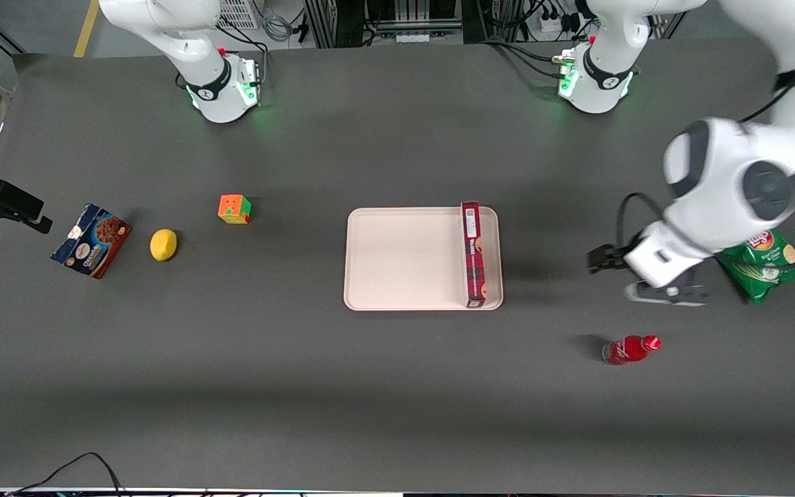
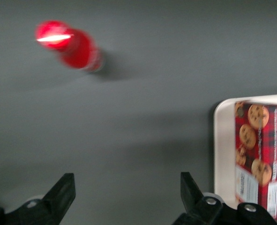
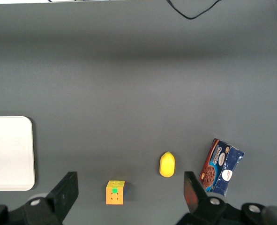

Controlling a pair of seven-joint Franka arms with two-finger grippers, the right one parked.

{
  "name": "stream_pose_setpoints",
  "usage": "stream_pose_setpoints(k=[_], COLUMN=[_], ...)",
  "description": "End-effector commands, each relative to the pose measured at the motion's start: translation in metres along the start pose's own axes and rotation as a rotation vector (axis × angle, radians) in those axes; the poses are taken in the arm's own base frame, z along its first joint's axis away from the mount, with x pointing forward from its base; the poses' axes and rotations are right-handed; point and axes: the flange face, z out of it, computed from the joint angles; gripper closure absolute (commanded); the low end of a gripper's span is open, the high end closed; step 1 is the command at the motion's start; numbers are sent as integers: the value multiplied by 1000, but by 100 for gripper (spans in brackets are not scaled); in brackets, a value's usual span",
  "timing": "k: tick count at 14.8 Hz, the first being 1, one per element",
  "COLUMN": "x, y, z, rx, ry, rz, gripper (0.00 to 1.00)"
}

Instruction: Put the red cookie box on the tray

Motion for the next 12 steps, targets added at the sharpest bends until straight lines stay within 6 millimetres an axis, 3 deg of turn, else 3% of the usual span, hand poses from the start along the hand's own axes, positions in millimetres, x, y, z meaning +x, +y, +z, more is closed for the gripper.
stream_pose_setpoints(k=[1,4,6,9,12], x=[-18,-33,-41,-51,-55], y=[-45,-56,-54,-52,-51], z=[-97,-168,-202,-221,-224], rx=[27,32,65,77,82], ry=[-36,-47,-43,-44,-49], rz=[17,4,9,15,14], gripper=[0,0,0,0,0])
